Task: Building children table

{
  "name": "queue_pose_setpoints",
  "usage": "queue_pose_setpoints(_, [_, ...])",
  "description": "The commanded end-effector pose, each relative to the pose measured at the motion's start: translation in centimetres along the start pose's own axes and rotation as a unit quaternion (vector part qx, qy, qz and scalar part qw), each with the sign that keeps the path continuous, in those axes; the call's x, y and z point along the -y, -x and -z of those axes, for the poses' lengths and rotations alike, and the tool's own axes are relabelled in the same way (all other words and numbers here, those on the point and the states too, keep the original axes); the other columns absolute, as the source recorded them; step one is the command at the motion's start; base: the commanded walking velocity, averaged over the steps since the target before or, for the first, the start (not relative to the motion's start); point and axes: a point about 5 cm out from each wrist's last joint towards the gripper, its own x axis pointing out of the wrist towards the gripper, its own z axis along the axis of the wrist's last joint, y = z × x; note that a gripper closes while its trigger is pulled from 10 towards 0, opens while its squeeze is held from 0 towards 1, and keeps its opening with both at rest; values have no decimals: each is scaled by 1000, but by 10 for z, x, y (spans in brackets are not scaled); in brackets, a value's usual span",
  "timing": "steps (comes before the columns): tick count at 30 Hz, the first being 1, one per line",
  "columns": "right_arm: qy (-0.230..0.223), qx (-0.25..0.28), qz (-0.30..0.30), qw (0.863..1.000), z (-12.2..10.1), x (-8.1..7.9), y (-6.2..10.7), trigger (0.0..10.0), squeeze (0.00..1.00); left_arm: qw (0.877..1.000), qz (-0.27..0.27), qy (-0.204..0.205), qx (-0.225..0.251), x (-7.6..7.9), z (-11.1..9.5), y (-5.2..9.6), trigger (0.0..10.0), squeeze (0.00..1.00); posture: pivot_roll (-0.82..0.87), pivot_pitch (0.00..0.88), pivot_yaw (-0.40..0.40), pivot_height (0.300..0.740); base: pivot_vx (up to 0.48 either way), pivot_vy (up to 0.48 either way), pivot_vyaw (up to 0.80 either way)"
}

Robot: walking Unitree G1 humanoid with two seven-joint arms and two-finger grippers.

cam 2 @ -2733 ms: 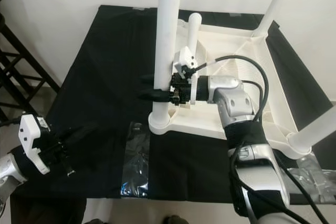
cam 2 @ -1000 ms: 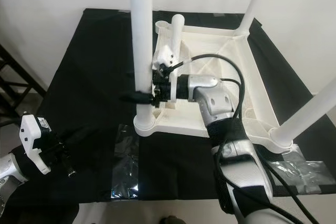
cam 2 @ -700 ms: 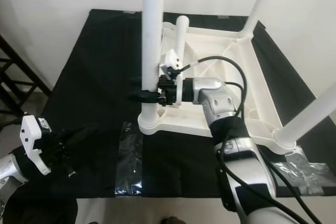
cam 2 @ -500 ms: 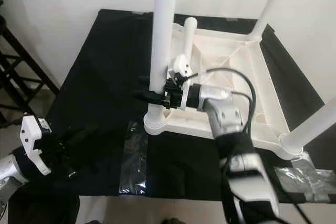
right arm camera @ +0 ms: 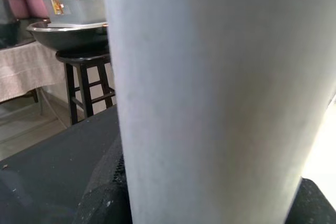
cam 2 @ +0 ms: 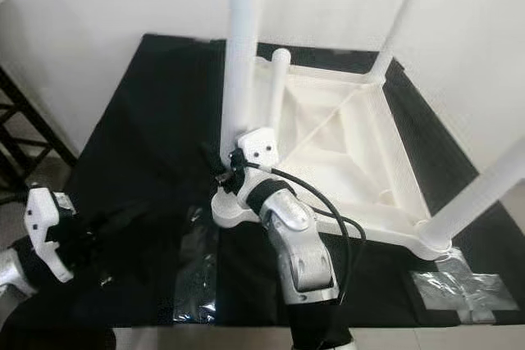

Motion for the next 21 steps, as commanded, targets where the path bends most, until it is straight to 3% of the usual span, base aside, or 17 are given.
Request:
queue_pose_setpoints(1, [-29,-98,2,995,38,-2,7,10000,0,1000,-2,3,1,2,2,0,10000,0,36,138,-77,740,0,0,0])
queue_pose_setpoints(2, [-39,-90,-16,995,30,0,4,10000,1000,1000,-1,3,1,2,2,0,10000,0,34,135,-71,740,0,0,0])
queue_pose_setpoints(4, [-42,-85,-29,995,26,2,2,10000,1000,1000,0,3,1,2,2,-1,10000,0,33,136,-70,740,0,0,0])
queue_pose_setpoints(6, [-27,-63,-91,994,11,6,-3,10000,1000,1000,2,4,1,2,2,-1,10000,0,35,134,-71,740,0,0,0])
queue_pose_setpoints(10, [-3,-36,-157,987,-4,15,-6,10000,996,1000,2,5,2,2,2,-2,10000,0,39,131,-75,740,0,0,0])
queue_pose_setpoints(11, [-2,-28,-191,981,-9,19,-6,10000,796,1000,2,4,2,2,2,-3,10000,0,43,127,-75,740,0,0,0])
queue_pose_setpoints(12, [-2,-28,-191,981,-9,19,-6,10000,796,1000,2,4,2,2,2,-3,10000,0,43,127,-75,740,0,0,0])
queue_pose_setpoints(13, [-3,-23,-217,976,-13,28,-7,10000,0,1000,1,4,2,2,3,-3,10000,0,44,127,-75,740,0,0,0])
queue_pose_setpoints(16, [5,-34,-259,965,-17,47,-12,10000,0,1000,1,4,2,2,3,-3,10000,0,55,125,-72,740,0,0,0])
queue_pose_setpoints(21, [7,-53,-285,957,-18,59,-16,10000,0,1000,1,5,1,3,3,-3,10000,0,61,125,-74,740,0,0,0])
